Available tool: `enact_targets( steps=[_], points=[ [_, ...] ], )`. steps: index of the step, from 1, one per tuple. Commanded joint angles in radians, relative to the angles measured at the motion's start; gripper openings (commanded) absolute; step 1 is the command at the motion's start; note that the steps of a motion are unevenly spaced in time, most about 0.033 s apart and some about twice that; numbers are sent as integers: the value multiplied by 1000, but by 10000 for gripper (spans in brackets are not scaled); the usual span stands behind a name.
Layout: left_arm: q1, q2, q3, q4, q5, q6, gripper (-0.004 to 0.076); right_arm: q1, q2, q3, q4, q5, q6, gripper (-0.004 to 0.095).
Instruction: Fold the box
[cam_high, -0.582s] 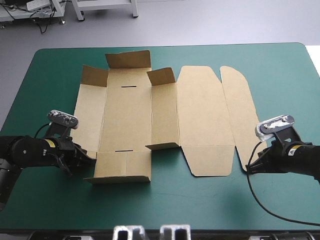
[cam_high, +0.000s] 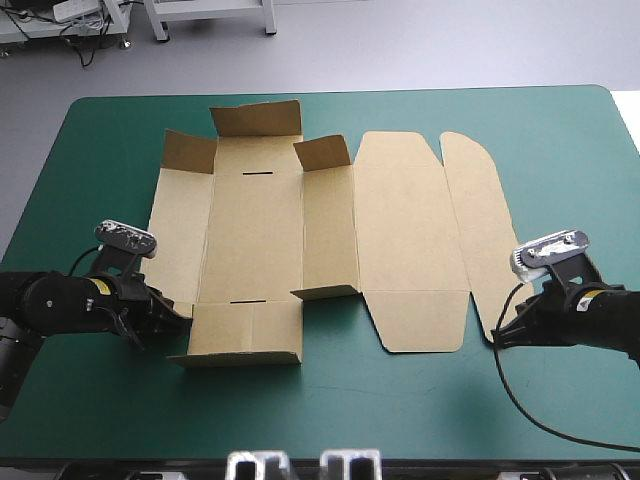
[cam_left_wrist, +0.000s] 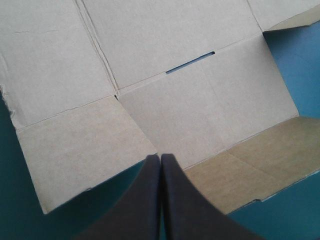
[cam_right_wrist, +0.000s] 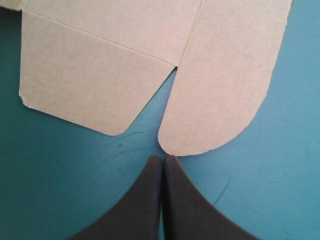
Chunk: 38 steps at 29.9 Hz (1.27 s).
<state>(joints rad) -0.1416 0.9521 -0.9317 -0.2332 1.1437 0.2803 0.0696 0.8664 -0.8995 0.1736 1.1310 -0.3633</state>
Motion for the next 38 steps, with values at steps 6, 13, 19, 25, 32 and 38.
enact_targets(
  steps=[6,13,19,25,32,38],
  points=[
    [-1,-9,-26,-23,-75,-22,-10,-7,-1,-35,16,-40,-10,-20],
    [-1,127,-100,-70,-160,-20,-1,-7,-1,-35,16,-40,-10,-20],
    [-1,327,-282,-218,-157,127,0,-7,-1,-35,16,-44,-12,-20],
    [34,424,-407,-276,-83,188,0,-7,-1,-35,16,-53,-12,-20],
    [287,424,-407,-309,66,233,0,-7,-1,-35,16,-59,-12,-20],
    [514,426,-380,-313,144,284,0,-7,-1,-35,16,-95,-12,-20]
  ],
)
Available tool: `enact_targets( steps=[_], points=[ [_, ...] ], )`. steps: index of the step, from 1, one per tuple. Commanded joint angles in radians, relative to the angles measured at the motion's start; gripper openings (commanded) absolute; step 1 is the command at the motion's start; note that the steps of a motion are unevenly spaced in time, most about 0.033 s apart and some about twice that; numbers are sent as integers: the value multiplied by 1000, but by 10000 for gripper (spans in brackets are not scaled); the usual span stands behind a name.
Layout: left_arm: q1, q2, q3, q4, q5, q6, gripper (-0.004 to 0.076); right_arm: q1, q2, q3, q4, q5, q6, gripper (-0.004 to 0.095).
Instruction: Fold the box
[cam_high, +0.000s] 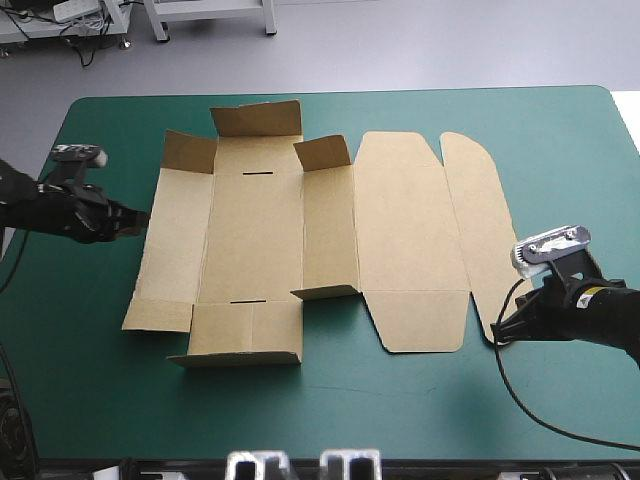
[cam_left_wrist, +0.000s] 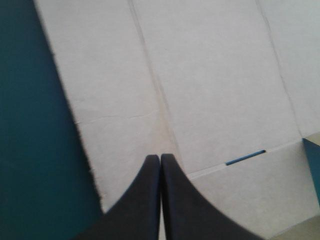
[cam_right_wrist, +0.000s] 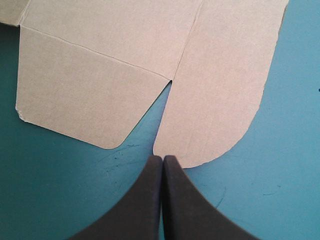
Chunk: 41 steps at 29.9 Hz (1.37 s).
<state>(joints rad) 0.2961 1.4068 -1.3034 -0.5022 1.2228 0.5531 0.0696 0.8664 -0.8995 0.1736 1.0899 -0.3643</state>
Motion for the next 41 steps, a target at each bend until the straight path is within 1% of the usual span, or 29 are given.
enact_targets(
  steps=[1,6,7,9,11,14,17,21,24,27,33,36,39,41],
  points=[
    [105,-23,3,-49,64,11,0,-7,-1,-35,16,-54,-11,-20],
    [180,27,32,-56,64,9,11,-7,-1,-35,14,-54,-13,-20],
    [185,44,34,-59,64,9,23,-7,-1,-35,14,-56,-13,-20],
    [191,84,34,-69,64,1,79,-7,-1,-35,16,-55,-13,-20],
    [191,128,34,-69,64,1,181,-7,-1,-35,16,-55,-13,-20],
    [191,191,34,-74,68,1,388,-7,-1,-35,16,-55,-13,-20],
    [189,247,42,-117,70,23,540,-7,-1,-35,16,-55,-13,-20],
    [189,280,94,-231,70,137,538,-7,-1,-35,16,-55,-13,-20],
    [189,289,138,-258,70,189,538,-7,-1,-35,16,-53,-13,-20],
    [189,300,172,-335,70,253,538,-7,-1,-35,16,-53,-13,-20],
    [133,319,175,-325,70,263,517,-7,-1,-35,17,-51,-13,-20],
    [85,329,175,-325,70,274,472,-7,-1,-35,17,-51,-11,-20],
    [55,340,175,-323,70,274,396,-7,-1,-35,17,-48,-11,-20],
    [52,342,175,-325,70,270,290,-7,-1,-35,17,-48,-11,-20]
  ],
)
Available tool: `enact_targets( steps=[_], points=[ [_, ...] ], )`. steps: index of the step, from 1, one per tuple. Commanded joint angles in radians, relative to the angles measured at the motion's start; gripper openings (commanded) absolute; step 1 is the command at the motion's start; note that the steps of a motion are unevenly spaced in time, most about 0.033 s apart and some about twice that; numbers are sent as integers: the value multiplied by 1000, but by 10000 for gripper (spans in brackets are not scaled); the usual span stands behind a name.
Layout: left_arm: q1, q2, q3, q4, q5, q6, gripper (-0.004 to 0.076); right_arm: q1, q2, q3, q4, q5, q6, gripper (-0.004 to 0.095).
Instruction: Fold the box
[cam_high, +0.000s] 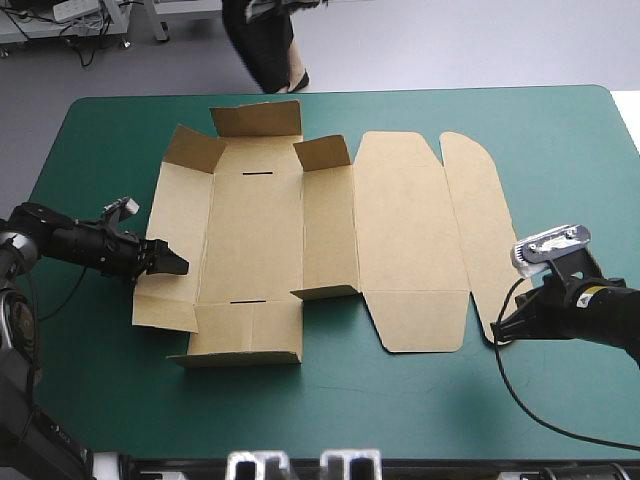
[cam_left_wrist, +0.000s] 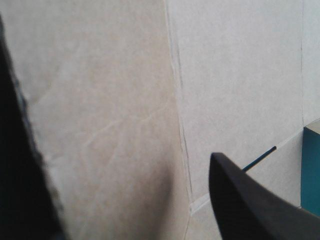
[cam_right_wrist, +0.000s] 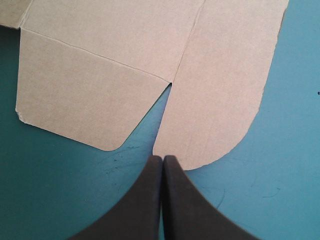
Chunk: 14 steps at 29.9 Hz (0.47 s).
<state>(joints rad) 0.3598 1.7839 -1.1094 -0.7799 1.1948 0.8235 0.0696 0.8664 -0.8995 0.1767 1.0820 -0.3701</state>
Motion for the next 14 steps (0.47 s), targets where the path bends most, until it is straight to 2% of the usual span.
enact_targets(
  steps=[1,3,4,10,14],
  points=[
    [-12,-35,-19,-47,98,0,198,-7,-1,-35,14,-40,-5,-20],
    [-12,-35,-19,-47,98,0,36,-7,-1,-35,14,-38,-5,-20],
    [-12,-35,-19,-45,98,0,-6,-7,-1,-35,15,-36,-5,-20],
    [-14,-35,-19,-36,98,11,-10,-7,-1,-35,20,-31,-5,-20],
    [-14,-35,-19,-55,53,85,-10,-7,-1,-35,20,-29,-5,-20]
  ],
)
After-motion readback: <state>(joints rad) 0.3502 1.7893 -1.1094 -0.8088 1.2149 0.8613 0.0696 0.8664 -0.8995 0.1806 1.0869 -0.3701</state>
